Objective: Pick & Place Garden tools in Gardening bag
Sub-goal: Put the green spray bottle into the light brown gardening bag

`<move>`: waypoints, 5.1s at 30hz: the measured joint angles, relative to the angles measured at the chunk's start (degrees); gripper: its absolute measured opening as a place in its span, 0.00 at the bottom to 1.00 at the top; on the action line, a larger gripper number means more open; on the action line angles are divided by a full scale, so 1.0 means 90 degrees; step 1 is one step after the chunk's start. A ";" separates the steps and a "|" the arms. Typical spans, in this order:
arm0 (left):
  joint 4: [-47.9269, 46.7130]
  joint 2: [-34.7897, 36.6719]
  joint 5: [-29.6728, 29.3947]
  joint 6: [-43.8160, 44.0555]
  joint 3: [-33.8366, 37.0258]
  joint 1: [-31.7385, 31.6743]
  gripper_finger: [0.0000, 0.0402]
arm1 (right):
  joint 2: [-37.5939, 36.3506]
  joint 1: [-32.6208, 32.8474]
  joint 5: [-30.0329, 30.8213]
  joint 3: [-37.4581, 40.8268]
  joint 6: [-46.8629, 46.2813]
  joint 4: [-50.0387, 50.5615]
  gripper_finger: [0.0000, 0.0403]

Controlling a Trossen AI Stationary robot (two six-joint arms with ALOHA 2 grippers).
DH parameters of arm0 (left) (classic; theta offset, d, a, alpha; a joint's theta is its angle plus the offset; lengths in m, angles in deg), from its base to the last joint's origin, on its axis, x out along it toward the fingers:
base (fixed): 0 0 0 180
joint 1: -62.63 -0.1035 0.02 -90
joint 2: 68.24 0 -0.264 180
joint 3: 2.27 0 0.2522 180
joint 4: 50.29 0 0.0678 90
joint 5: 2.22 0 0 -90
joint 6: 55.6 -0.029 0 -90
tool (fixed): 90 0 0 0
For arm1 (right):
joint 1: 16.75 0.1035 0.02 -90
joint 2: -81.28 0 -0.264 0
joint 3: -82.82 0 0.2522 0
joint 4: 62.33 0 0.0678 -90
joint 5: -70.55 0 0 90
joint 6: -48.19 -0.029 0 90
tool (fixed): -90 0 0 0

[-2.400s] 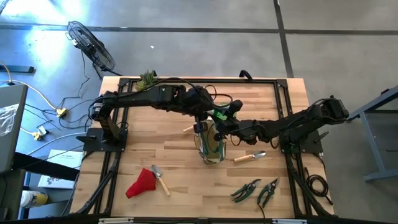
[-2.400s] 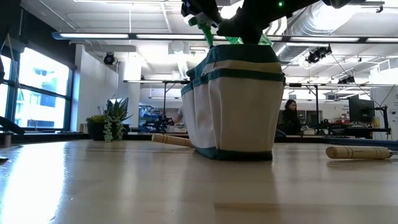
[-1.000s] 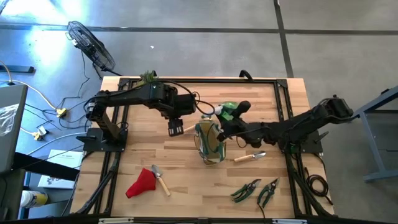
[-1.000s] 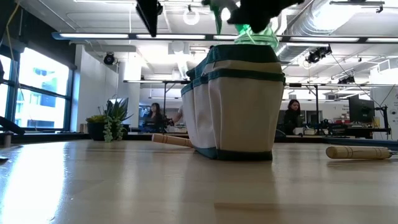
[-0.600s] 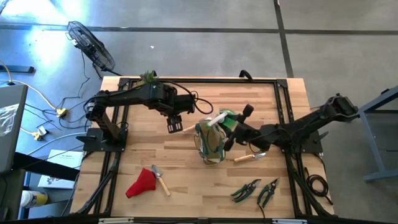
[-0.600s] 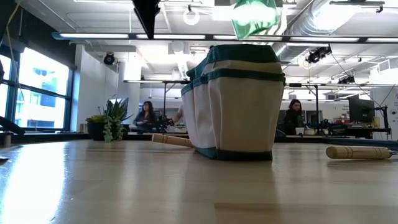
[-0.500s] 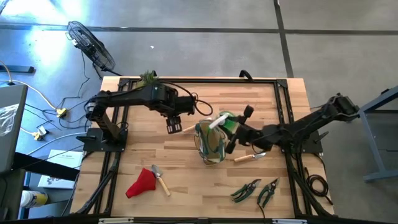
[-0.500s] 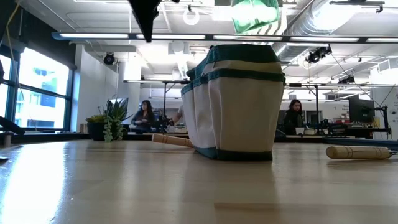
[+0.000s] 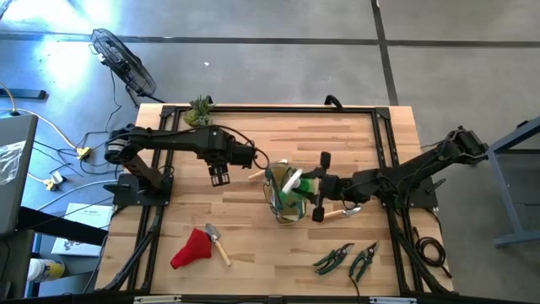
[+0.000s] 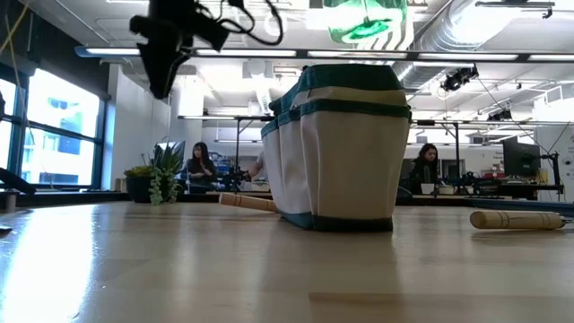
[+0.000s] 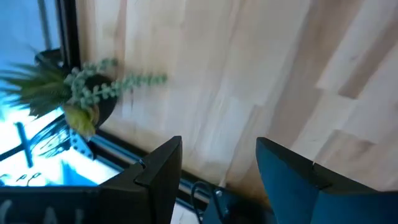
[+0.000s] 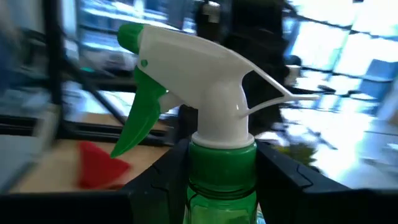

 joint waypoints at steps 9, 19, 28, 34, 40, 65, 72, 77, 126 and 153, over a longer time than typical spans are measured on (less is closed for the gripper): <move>0.0147 0.0103 -0.0120 0.0393 0.0811 0.0000 0.49 | 0.0000 -0.0780 -0.1953 0.0000 -0.2123 0.0000 0.34; 0.0505 0.0101 0.0512 0.0383 0.1615 0.0000 0.49 | 0.0304 -0.1129 -0.3288 0.0000 -0.3896 -0.0006 0.34; 0.0717 0.0096 0.0719 0.0325 0.2008 0.0002 0.49 | 0.0684 -0.1434 -0.3404 -0.0002 -0.4717 0.0368 0.34; 0.0890 0.0096 0.0731 0.0265 0.2046 0.0002 0.49 | 0.0824 -0.1500 -0.3378 0.0000 -0.5024 0.0529 0.34; 0.1107 0.0096 0.0764 0.0019 0.2046 0.0002 0.49 | 0.0906 -0.1498 -0.3195 0.0000 -0.5457 0.0573 0.34; 0.1510 0.0096 0.0819 -0.0231 0.2044 0.0002 0.49 | 0.1243 -0.1912 -0.2417 -0.0002 -0.5050 -0.0042 0.34; 0.1530 0.0096 0.0819 -0.0231 0.2039 0.0002 0.49 | 0.1571 -0.1916 -0.2422 -0.0002 -0.5123 0.0001 0.34; 0.1532 0.0096 0.0819 -0.0230 0.2039 0.0002 0.49 | 0.1571 -0.1903 -0.2539 -0.0002 -0.5129 0.0037 0.34; 0.1690 0.0096 0.0933 -0.0230 0.2039 0.0000 0.49 | 0.2543 -0.1851 -0.2774 -0.0002 -0.5439 -0.1490 0.34; 0.1685 0.0096 0.0938 -0.0228 0.2039 0.0000 0.49 | 0.2497 -0.1811 -0.3975 -0.0002 -0.4284 -0.2067 0.34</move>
